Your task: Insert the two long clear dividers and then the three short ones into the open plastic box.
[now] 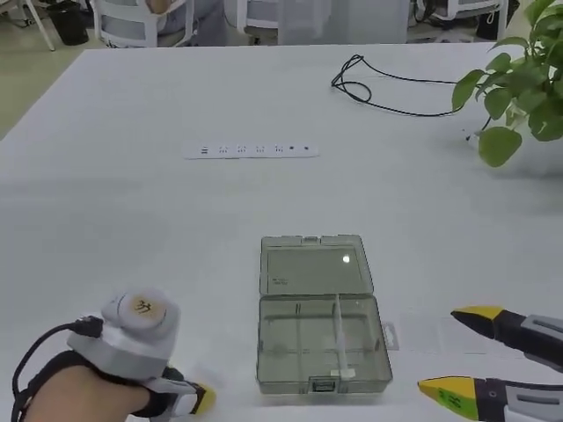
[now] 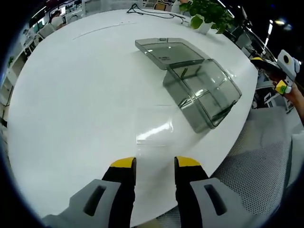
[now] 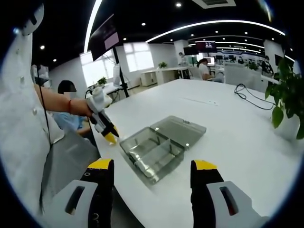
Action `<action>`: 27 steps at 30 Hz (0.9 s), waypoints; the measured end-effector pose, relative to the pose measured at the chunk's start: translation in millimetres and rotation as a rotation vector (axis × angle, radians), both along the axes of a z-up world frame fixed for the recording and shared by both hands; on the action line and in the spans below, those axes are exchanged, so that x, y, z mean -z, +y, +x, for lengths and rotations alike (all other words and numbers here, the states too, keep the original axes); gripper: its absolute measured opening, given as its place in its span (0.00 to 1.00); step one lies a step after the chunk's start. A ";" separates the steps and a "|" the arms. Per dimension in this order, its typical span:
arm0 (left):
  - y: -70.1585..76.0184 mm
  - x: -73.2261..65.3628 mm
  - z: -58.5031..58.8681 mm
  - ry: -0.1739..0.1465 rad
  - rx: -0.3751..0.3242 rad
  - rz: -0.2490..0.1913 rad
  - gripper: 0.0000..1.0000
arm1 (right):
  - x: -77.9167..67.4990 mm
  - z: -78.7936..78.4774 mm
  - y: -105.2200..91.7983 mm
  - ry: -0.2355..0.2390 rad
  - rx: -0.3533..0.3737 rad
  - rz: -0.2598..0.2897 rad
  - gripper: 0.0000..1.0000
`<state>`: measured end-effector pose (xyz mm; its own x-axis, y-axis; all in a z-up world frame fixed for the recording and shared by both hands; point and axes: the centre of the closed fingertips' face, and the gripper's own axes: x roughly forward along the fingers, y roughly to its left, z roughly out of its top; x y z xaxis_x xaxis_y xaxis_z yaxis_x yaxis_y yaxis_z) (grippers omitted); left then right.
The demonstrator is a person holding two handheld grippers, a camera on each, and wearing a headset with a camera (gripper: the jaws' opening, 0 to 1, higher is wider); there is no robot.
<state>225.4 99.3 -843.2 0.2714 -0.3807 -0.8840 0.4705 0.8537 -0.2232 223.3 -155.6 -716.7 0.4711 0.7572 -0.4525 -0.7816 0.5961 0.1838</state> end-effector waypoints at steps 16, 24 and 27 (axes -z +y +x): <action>-7.3 -28.9 1.3 -0.062 -0.089 -0.122 0.30 | -3.1 0.0 6.6 0.003 -0.018 -0.018 0.66; -21.8 -54.0 5.9 -0.112 -0.127 -0.217 0.30 | -3.5 -0.8 9.9 0.010 -0.018 -0.021 0.64; -30.7 -63.0 7.1 -0.130 -0.129 -0.254 0.30 | -5.9 -1.5 14.6 0.017 -0.015 -0.013 0.63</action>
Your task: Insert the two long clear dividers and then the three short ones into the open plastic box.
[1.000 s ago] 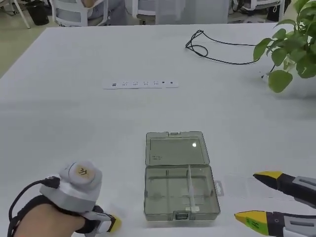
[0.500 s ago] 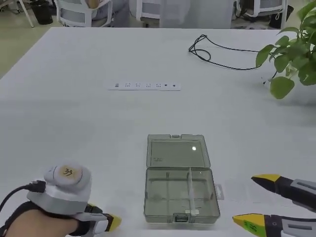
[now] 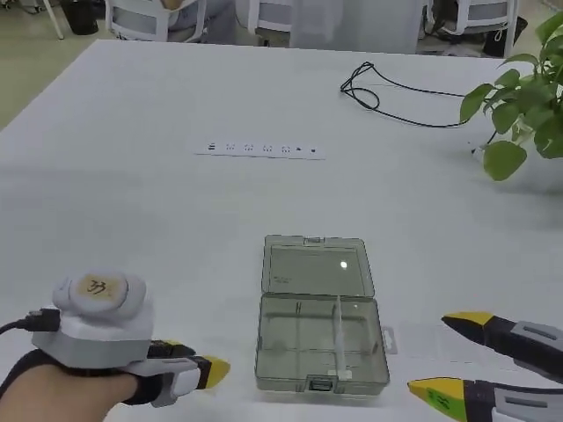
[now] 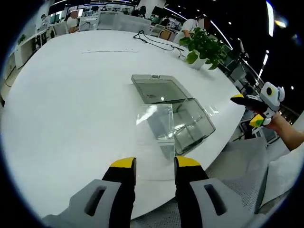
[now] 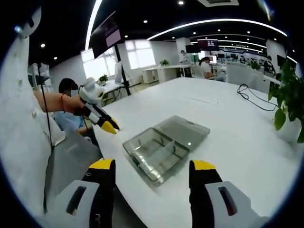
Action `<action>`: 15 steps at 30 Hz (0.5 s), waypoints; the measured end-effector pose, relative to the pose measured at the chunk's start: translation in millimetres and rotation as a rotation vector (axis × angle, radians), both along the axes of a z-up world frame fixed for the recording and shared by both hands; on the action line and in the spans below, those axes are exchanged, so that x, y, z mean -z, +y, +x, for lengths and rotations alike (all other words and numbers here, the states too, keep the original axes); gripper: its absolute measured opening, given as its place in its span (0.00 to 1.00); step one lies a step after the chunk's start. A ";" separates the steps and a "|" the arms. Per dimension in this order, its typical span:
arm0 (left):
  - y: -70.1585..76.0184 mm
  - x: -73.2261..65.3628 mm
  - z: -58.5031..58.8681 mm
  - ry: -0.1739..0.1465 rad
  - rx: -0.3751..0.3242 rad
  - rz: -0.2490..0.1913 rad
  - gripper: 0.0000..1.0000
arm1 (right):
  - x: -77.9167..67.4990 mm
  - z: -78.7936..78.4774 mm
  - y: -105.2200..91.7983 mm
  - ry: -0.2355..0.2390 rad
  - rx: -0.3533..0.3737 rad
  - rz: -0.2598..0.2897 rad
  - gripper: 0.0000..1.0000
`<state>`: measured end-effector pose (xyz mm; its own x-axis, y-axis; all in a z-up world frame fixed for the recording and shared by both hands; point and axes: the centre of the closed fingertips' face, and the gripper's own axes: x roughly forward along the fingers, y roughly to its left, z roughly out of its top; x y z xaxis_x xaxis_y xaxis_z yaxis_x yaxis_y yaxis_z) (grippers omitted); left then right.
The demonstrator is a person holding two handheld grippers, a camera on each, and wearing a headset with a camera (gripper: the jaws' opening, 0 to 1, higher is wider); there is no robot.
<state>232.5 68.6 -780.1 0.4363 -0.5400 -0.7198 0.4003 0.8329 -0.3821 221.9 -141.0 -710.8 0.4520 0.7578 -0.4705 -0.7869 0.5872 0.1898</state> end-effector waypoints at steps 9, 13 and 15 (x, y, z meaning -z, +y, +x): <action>-31.0 -27.2 4.3 -0.061 0.004 -0.117 0.30 | -12.7 6.7 17.9 0.019 0.025 0.071 0.57; -46.0 -43.1 6.0 -0.099 0.011 -0.174 0.30 | -20.9 10.5 32.2 0.032 0.044 0.116 0.52; -52.1 -49.5 5.9 -0.114 0.016 -0.189 0.30 | -24.8 11.6 41.3 0.046 0.054 0.142 0.48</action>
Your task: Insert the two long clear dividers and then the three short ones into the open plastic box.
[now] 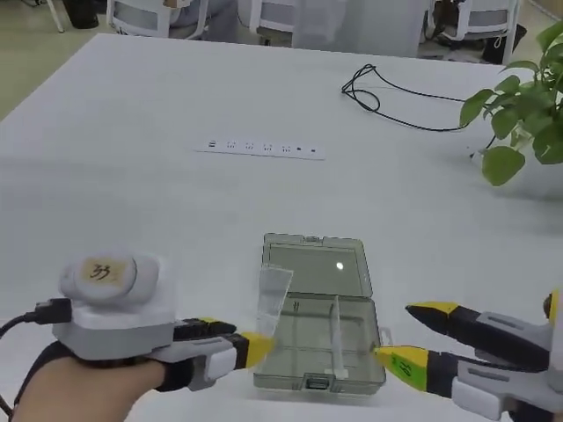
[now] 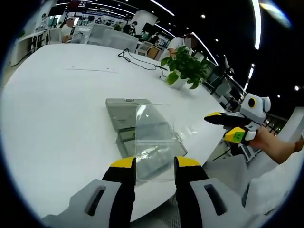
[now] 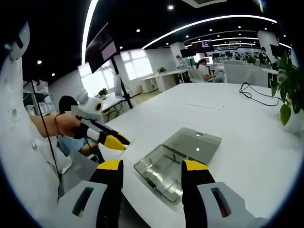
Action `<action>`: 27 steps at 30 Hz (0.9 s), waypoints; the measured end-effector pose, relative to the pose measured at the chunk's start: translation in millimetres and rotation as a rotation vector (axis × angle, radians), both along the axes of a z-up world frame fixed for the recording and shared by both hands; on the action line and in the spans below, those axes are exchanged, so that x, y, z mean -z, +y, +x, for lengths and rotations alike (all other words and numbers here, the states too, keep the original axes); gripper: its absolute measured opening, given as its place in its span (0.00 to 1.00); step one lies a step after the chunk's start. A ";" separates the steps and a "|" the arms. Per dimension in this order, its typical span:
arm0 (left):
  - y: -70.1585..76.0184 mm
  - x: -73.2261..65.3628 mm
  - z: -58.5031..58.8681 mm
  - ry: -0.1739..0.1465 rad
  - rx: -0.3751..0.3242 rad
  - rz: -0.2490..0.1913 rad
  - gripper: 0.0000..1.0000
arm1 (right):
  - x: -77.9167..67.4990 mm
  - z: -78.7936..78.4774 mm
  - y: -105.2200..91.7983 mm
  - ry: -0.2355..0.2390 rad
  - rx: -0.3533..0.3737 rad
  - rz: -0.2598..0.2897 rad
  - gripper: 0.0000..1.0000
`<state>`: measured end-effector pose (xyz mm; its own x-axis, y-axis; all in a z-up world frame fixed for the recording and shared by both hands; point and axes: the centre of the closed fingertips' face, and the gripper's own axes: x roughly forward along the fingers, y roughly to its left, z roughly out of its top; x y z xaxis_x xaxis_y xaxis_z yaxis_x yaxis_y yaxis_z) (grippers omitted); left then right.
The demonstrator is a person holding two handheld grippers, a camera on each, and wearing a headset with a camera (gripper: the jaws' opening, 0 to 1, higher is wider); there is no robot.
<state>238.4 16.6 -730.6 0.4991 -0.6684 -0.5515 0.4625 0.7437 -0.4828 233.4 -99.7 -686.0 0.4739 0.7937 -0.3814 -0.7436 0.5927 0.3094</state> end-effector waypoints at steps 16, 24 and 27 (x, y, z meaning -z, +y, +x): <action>-40.7 -33.5 -2.4 -0.112 0.082 -0.055 0.30 | -10.0 7.1 43.2 0.127 0.069 0.111 0.23; -47.4 -35.6 -6.3 -0.138 0.120 -0.032 0.30 | -10.6 8.7 49.9 0.166 0.085 0.134 0.17; -48.0 -35.0 -6.8 -0.148 0.131 -0.020 0.30 | -8.7 7.8 51.9 0.178 0.085 0.130 0.15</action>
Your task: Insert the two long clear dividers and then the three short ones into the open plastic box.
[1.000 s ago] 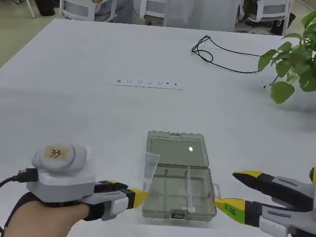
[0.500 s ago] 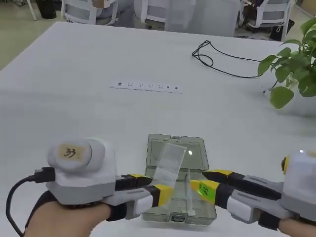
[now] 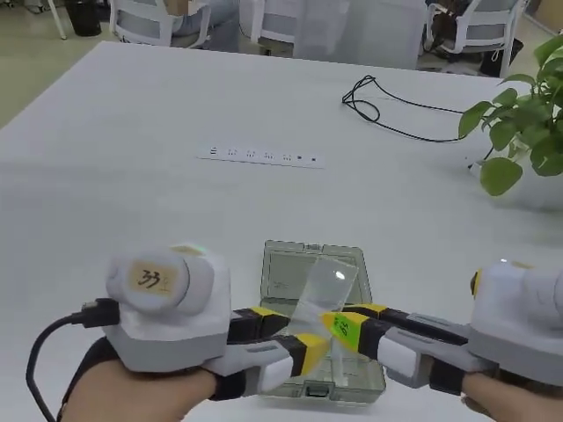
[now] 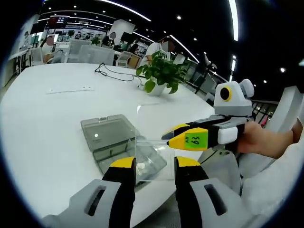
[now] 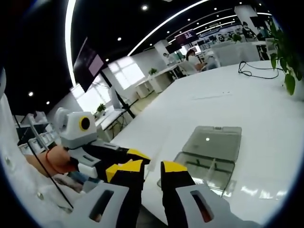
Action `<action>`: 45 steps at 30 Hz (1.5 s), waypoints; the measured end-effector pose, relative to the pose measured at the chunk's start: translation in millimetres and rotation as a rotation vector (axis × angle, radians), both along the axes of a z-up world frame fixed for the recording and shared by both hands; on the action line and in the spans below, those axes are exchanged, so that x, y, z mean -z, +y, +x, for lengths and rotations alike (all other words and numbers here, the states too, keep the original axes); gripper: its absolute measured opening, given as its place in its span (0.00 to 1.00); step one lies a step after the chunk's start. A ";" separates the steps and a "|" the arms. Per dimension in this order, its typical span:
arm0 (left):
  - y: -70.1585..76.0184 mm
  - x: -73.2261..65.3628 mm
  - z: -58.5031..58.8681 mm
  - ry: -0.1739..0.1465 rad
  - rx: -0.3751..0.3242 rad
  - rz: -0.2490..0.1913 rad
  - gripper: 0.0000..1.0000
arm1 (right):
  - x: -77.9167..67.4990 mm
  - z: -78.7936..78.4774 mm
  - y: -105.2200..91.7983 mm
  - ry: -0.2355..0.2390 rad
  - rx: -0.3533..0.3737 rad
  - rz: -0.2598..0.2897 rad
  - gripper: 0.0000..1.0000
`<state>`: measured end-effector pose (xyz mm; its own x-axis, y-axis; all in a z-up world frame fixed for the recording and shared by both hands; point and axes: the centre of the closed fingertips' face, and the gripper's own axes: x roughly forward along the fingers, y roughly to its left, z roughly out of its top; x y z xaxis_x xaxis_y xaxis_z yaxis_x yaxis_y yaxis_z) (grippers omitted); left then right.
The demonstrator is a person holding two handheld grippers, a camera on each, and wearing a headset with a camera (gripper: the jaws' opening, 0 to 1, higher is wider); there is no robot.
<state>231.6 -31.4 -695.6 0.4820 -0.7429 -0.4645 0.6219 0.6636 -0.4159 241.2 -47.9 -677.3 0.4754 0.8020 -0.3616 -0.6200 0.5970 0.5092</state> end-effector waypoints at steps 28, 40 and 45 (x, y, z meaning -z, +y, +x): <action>7.2 7.6 1.1 -0.039 0.026 0.049 0.37 | 4.5 6.5 3.3 0.093 0.059 -0.037 0.06; 31.3 14.0 0.0 -0.106 0.077 0.093 0.51 | 2.1 22.0 -1.8 0.171 0.097 -0.042 0.07; 38.3 14.1 0.2 -0.142 0.106 0.097 0.59 | 1.9 28.9 0.0 0.198 0.104 -0.066 0.07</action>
<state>231.8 6.9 -709.7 0.4690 -0.7482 -0.4693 0.7383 0.6237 -0.2566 270.1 -47.9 -679.1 0.4693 0.7236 -0.5061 -0.4453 0.6888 0.5720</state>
